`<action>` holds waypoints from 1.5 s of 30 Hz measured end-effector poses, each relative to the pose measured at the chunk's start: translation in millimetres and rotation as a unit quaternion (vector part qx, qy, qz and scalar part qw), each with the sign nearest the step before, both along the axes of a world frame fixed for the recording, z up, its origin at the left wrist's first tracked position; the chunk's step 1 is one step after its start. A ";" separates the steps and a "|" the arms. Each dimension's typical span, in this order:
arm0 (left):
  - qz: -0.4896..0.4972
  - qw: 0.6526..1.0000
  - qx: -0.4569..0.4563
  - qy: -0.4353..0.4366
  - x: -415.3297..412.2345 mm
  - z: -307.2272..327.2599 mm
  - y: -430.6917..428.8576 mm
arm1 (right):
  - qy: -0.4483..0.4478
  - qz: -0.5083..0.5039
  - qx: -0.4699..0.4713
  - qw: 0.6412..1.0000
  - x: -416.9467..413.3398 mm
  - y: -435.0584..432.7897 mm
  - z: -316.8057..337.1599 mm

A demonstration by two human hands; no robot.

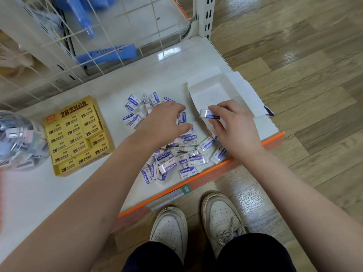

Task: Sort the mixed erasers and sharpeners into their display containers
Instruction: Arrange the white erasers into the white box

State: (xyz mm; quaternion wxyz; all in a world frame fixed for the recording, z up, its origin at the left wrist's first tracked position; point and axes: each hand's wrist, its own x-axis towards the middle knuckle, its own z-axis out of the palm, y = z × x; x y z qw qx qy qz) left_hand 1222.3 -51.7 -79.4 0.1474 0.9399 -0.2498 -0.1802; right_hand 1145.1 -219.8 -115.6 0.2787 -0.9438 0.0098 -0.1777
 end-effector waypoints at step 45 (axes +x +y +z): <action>0.232 0.905 -0.343 0.102 -9.1 14.2 -9.5 | 0.109 0.031 -0.047 0.993 4.7 -6.9 5.4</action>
